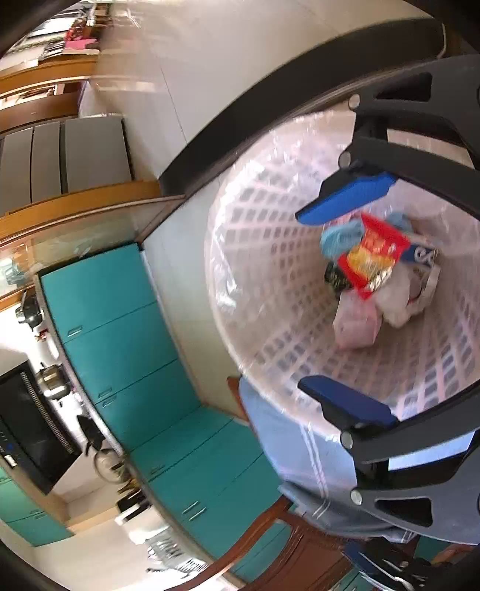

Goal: Collect trash

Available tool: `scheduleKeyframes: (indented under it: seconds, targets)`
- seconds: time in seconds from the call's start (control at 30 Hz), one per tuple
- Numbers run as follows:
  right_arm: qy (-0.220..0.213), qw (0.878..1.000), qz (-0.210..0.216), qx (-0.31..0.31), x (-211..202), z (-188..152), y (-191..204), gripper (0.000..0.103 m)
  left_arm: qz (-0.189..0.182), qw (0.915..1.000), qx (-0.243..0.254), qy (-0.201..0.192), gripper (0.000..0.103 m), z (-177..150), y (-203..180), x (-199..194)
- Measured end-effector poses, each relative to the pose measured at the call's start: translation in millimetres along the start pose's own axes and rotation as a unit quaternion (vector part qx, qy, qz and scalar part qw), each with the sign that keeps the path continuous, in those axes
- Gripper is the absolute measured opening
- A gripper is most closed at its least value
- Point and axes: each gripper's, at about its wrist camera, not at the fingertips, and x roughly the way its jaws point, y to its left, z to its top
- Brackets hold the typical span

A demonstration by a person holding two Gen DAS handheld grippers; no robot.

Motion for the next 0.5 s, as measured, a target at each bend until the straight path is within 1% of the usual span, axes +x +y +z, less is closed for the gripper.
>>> scheduleKeyframes:
  seconds: [0.07, 0.13, 0.23, 0.27, 0.3, 0.33, 0.4, 0.47, 0.5]
  targets:
    - [-0.009, 1.0, 0.007, -0.002, -1, -4, 3, 0.084, 0.026, 0.9995, -0.011, -0.01, 0.088, -9, 20, -20]
    - [-0.015, 1.0, 0.002, -0.009, -3, -9, 9, 0.084, 0.045, 0.9987, -0.02, -0.015, 0.09, -17, 38, -38]
    - [-0.034, 0.999, 0.002, -0.02, -22, -26, 20, 0.084, 0.086, 0.9956, -0.027, -0.027, 0.094, -29, 62, -65]
    - [-0.045, 0.999, 0.004, -0.024, -35, -36, 26, 0.084, 0.104, 0.9936, -0.028, -0.033, 0.095, -34, 71, -76]
    - [-0.056, 0.998, 0.005, -0.031, -48, -43, 33, 0.087, 0.115, 0.9922, -0.03, -0.037, 0.096, -36, 77, -85]
    - [-0.073, 0.997, 0.006, -0.04, -66, -54, 42, 0.094, 0.128, 0.9903, -0.032, -0.043, 0.096, -38, 84, -94]
    - [-0.099, 0.993, 0.002, -0.065, -94, -69, 59, 0.1, 0.151, 0.9861, -0.039, -0.057, 0.099, -43, 94, -114]
    - [-0.118, 0.988, 0.0, -0.098, -118, -81, 76, 0.1, 0.162, 0.9833, -0.045, -0.071, 0.099, -49, 100, -131]
    - [-0.126, 0.985, -0.007, -0.116, -131, -86, 86, 0.1, 0.165, 0.9822, -0.046, -0.078, 0.099, -52, 102, -141]
